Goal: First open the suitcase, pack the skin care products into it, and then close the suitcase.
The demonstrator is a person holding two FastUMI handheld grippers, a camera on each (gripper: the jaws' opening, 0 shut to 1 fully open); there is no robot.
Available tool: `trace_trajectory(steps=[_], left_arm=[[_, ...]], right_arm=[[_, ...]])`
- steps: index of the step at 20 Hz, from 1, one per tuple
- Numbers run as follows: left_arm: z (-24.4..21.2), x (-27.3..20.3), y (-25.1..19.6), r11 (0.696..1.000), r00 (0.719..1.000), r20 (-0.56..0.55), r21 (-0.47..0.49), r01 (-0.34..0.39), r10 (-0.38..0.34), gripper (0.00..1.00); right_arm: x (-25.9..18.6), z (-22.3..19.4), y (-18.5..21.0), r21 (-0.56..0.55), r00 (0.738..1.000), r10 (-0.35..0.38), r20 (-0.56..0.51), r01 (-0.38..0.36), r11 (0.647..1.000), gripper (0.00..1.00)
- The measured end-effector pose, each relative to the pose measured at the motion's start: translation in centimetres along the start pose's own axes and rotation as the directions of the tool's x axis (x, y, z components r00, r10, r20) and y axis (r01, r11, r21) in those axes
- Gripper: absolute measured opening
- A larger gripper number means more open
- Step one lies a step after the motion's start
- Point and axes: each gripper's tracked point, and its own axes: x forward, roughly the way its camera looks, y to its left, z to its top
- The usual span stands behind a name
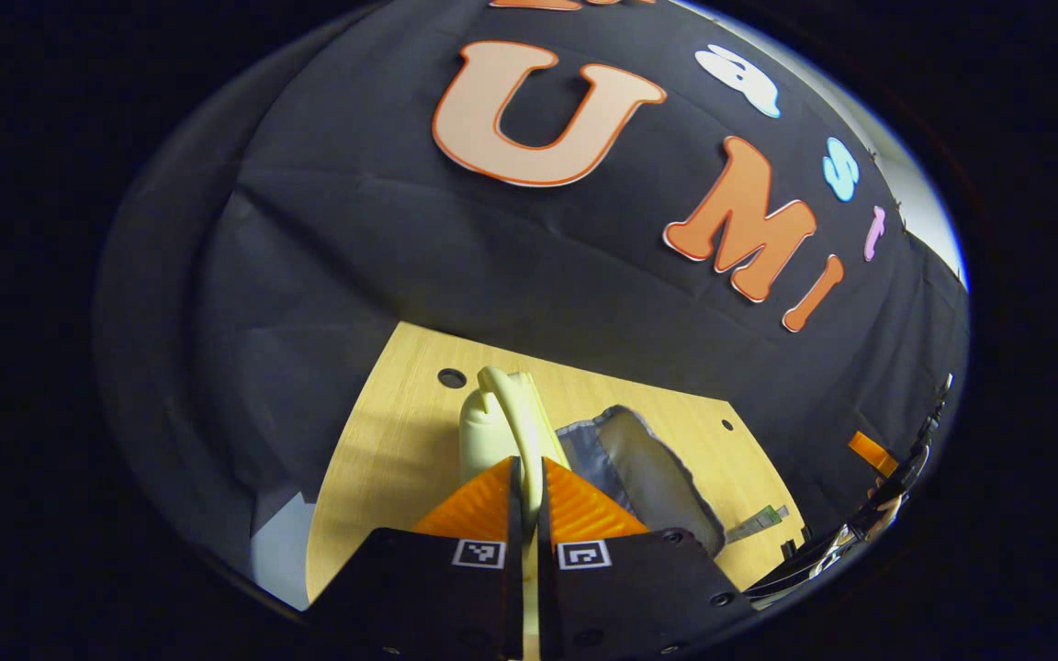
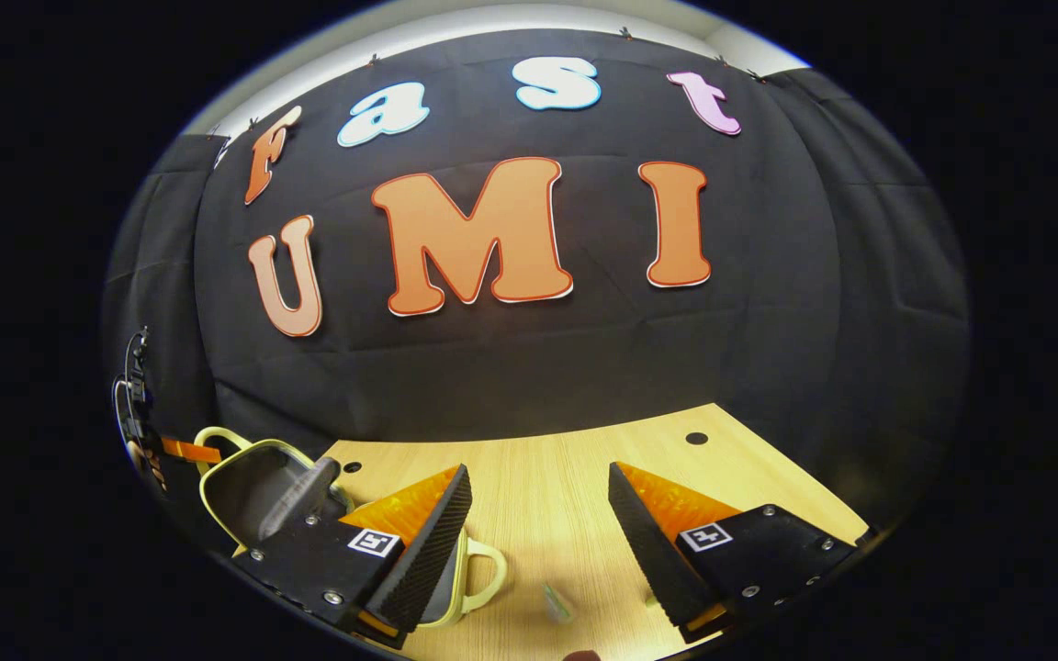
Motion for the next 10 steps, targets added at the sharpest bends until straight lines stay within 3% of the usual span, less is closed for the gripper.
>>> trace_trajectory(steps=[3, 10], left_arm=[[-2.3, 0.3, 3.9, 0.995, 0.993, -0.068, -0.017, -0.101, 0.100, 0.03], [-9.4, 3.6, 11.4, 0.969, 0.952, -0.228, -0.091, -0.230, 0.204, 0.03]], right_arm=[[-0.2, 0.2, 0.4, 0.000, 1.000, -0.020, -0.003, 0.020, 1.000, 0.95], [-0.7, -0.2, 0.1, 0.001, 0.998, -0.060, -0.015, 0.060, 0.998, 0.95]])
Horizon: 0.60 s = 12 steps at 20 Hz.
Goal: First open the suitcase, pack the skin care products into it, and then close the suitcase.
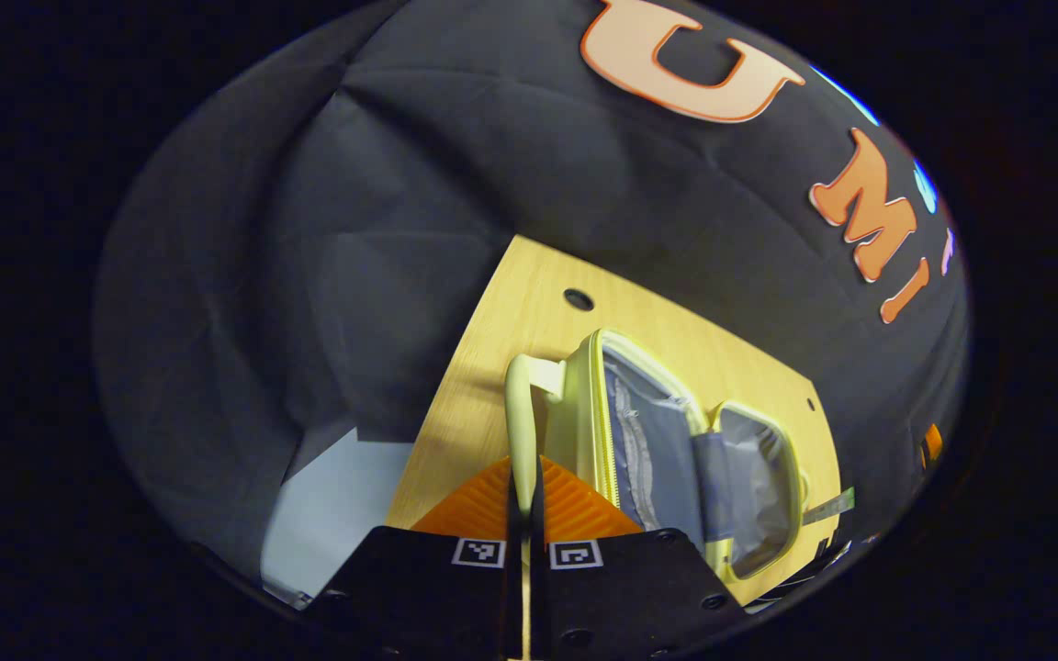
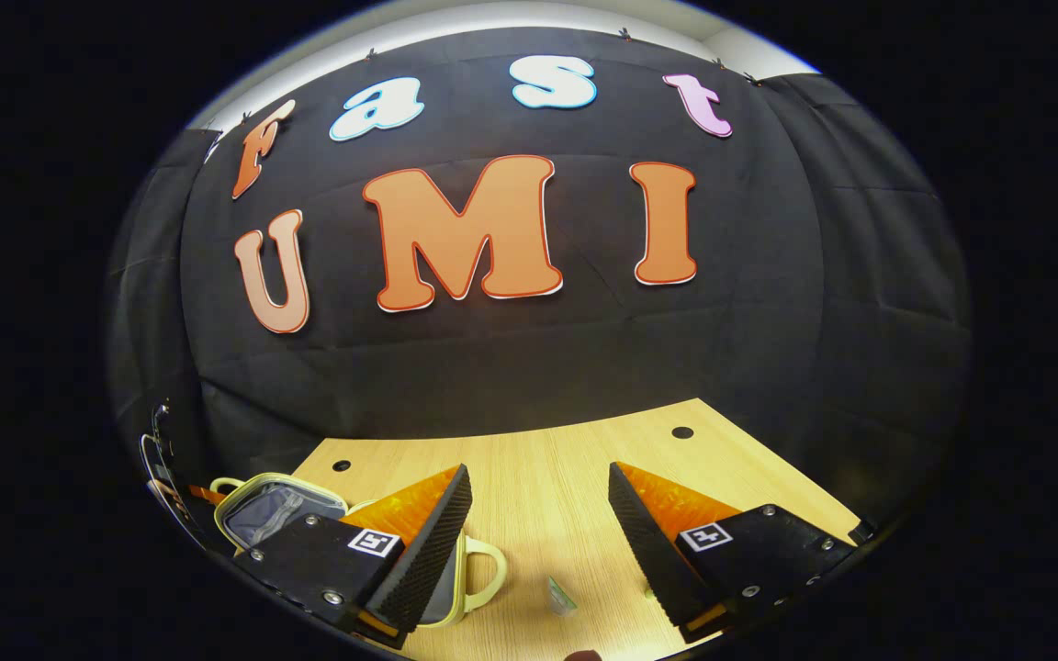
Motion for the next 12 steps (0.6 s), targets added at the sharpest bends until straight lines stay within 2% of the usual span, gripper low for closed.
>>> trace_trajectory(steps=[5, 6, 8, 9, 12], left_arm=[[-2.4, 2.7, 3.3, 0.997, 0.998, -0.046, -0.072, -0.043, 0.040, 0.04], [-2.9, 3.2, 4.1, 0.994, 0.997, -0.049, -0.077, -0.071, 0.068, 0.03], [-3.0, 3.4, 5.2, 0.989, 0.991, -0.051, -0.073, -0.131, 0.127, 0.10], [-3.0, 3.2, 5.2, 0.987, 0.989, -0.043, -0.068, -0.147, 0.144, 0.17], [-0.5, 2.0, 4.7, 0.985, 0.984, 0.053, -0.039, -0.167, 0.169, 0.57]], right_arm=[[-0.5, -0.7, -0.5, -0.009, 1.000, -0.019, -0.019, 0.019, 1.000, 0.95], [-0.7, -0.8, -0.8, -0.012, 0.999, -0.025, -0.021, 0.025, 1.000, 0.95], [-1.0, -0.8, -1.3, -0.017, 0.999, -0.036, -0.019, 0.036, 0.999, 0.95], [-1.2, -0.8, -1.7, -0.019, 0.999, -0.043, -0.019, 0.043, 0.999, 0.95], [-1.5, -1.3, -2.9, -0.022, 0.998, -0.062, -0.023, 0.062, 0.998, 0.95]])
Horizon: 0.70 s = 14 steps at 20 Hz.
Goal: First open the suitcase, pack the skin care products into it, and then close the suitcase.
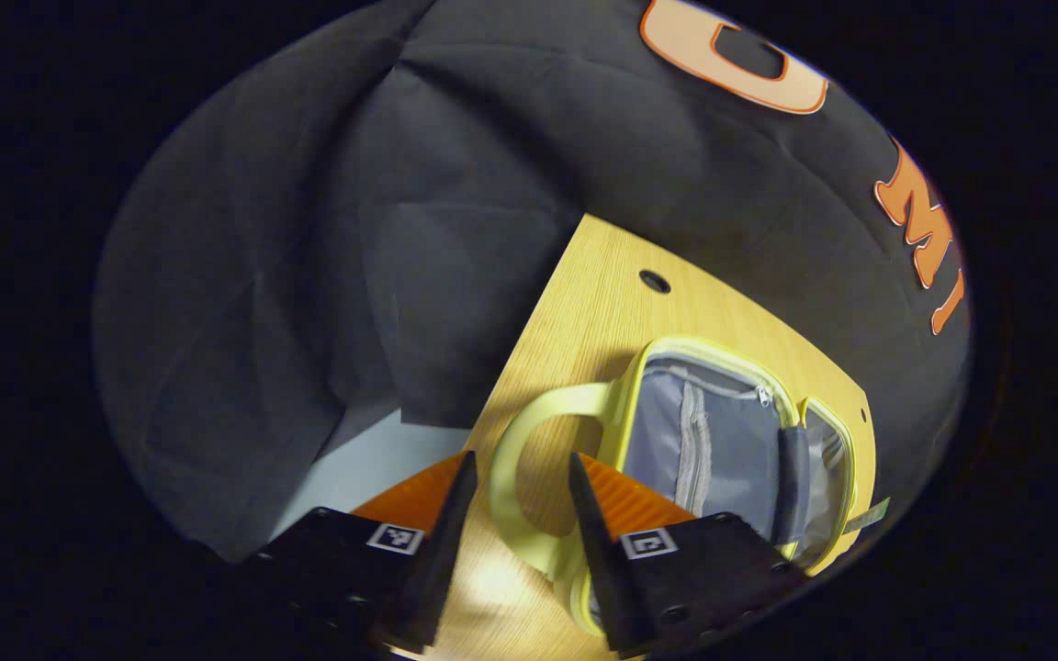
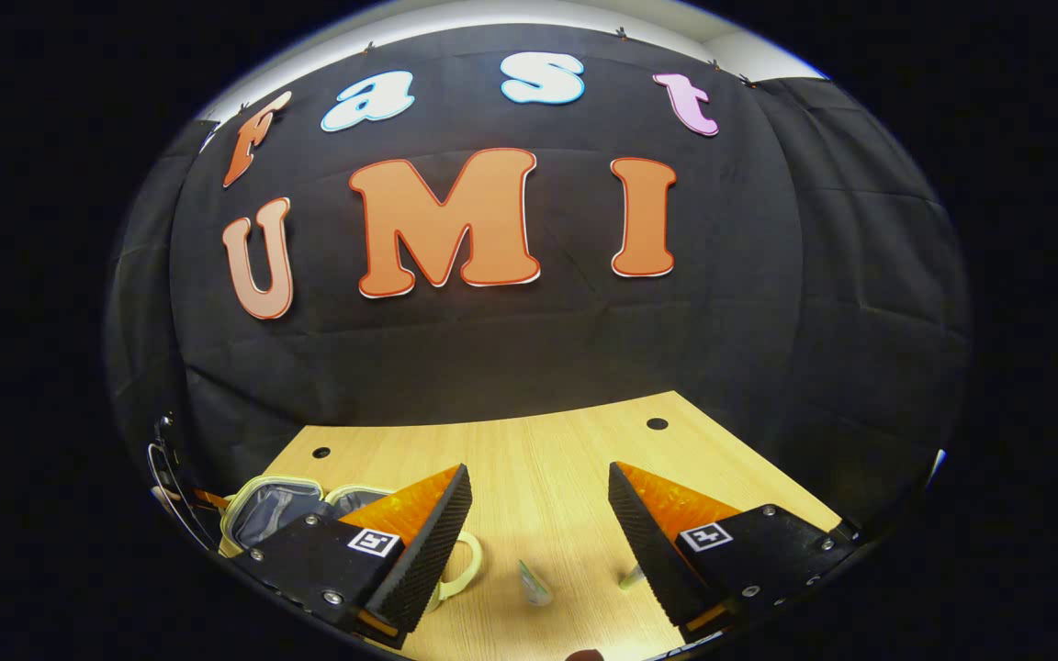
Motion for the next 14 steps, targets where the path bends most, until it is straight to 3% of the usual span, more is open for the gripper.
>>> trace_trajectory(steps=[3, 5, 8, 11, 14], left_arm=[[4.7, -3.2, -1.5, 0.994, 0.982, 0.176, 0.075, -0.078, 0.064, 0.98], [7.6, -6.0, -3.9, 0.985, 0.954, 0.291, 0.133, -0.113, 0.070, 0.98], [9.9, -11.4, -9.7, 0.972, 0.920, 0.392, 0.214, -0.098, 0.006, 0.97], [10.0, -16.7, -16.4, 0.959, 0.882, 0.466, 0.275, -0.066, -0.073, 0.97], [8.7, -18.8, -25.4, 0.950, 0.851, 0.503, 0.311, -0.016, -0.150, 0.97]], right_arm=[[-0.2, -0.4, -1.2, -0.017, 1.000, -0.014, 0.003, 0.014, 1.000, 0.95], [-0.1, -0.6, -2.0, -0.035, 1.000, -0.014, 0.012, 0.014, 0.999, 0.95], [0.2, -1.0, -3.2, -0.058, 1.000, 0.000, 0.016, 0.001, 0.998, 0.95], [0.6, -1.2, -4.8, -0.073, 0.999, 0.033, 0.008, -0.032, 0.997, 0.95], [1.0, -1.3, -7.3, -0.081, 0.998, 0.062, -0.007, -0.063, 0.995, 0.95]])
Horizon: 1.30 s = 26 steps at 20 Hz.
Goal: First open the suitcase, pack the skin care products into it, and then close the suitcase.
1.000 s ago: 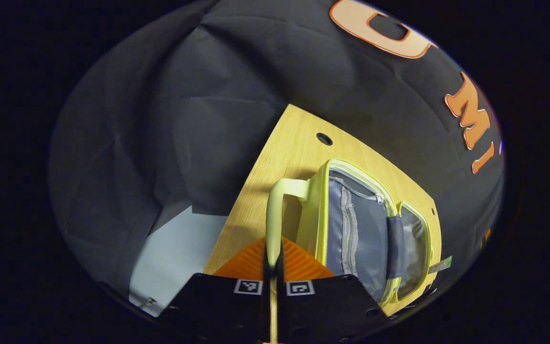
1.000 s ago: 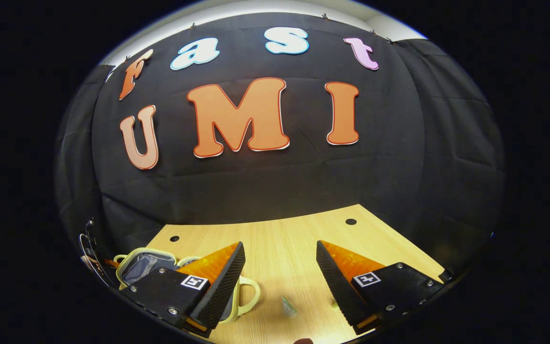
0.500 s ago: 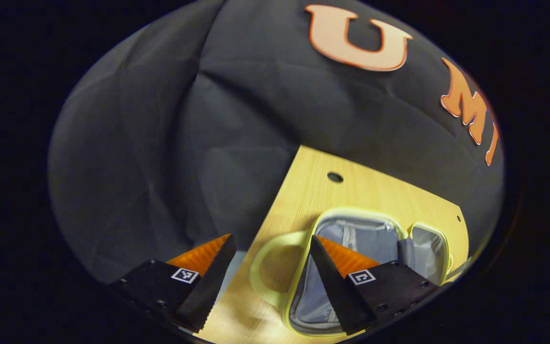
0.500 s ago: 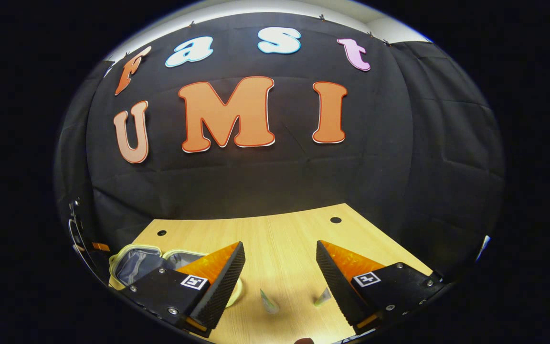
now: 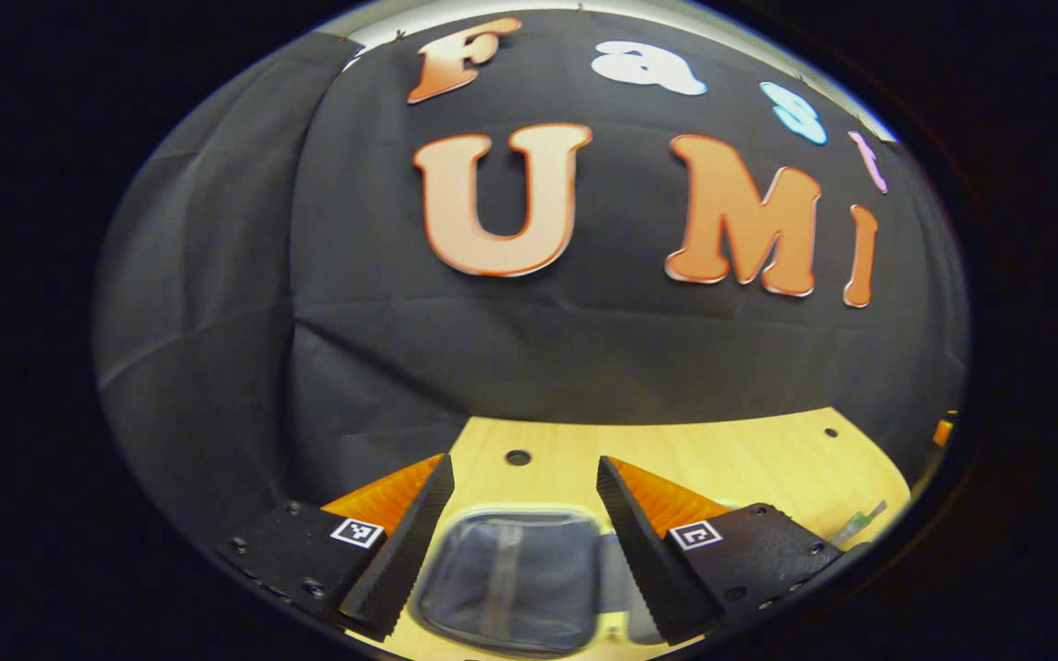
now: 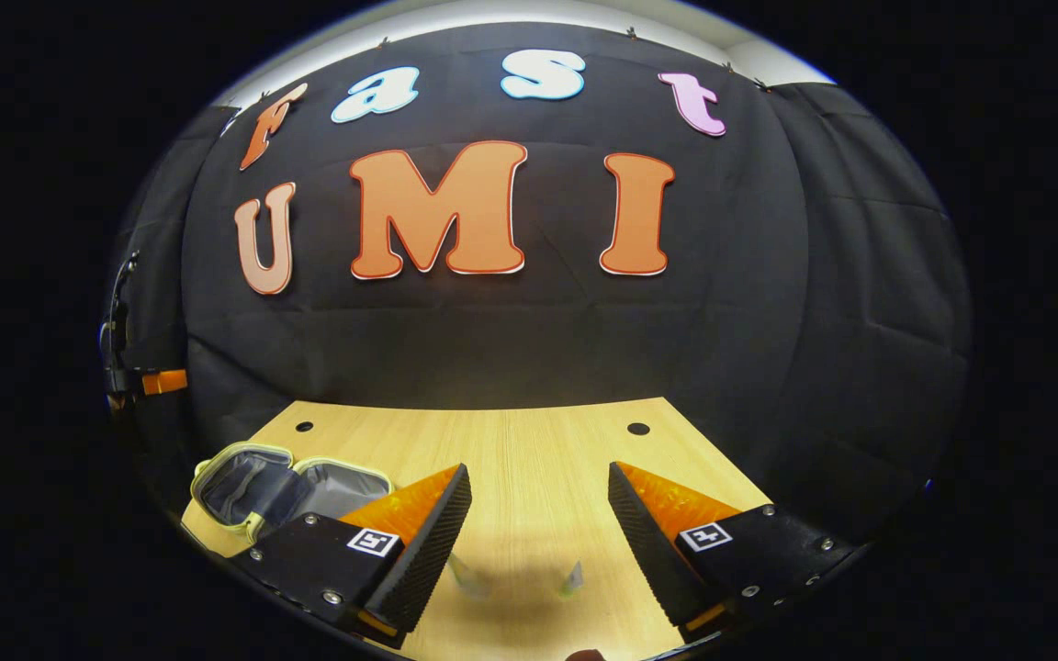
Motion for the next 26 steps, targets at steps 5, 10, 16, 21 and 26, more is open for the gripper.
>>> trace_trajectory(steps=[5, 10, 16, 21, 26], left_arm=[[-0.2, -3.2, -16.6, 0.990, 0.990, 0.032, 0.026, 0.140, -0.141, 0.97], [-5.3, -4.6, -31.3, 0.964, 0.964, -0.031, 0.043, 0.264, -0.263, 0.97], [-12.0, -5.2, -40.5, 0.949, 0.947, -0.118, 0.075, 0.308, -0.298, 0.97], [-17.9, -3.8, -43.3, 0.939, 0.942, -0.170, 0.141, 0.314, -0.290, 0.97], [-25.1, -2.5, -43.3, 0.939, 0.940, -0.251, 0.198, 0.282, -0.229, 0.97]], right_arm=[[0.3, -0.2, -5.5, -0.016, 0.999, 0.034, -0.014, -0.034, 0.999, 0.95], [-0.1, -2.0, -10.9, -0.042, 0.998, 0.038, -0.054, -0.040, 0.998, 0.95], [-1.6, -4.9, -15.9, -0.044, 0.994, 0.003, -0.108, -0.008, 0.999, 0.95], [-2.6, -6.7, -18.4, -0.046, 0.988, -0.034, -0.148, 0.028, 0.999, 0.95], [-3.0, -8.9, -18.9, -0.042, 0.979, -0.047, -0.200, 0.040, 0.998, 0.95]])
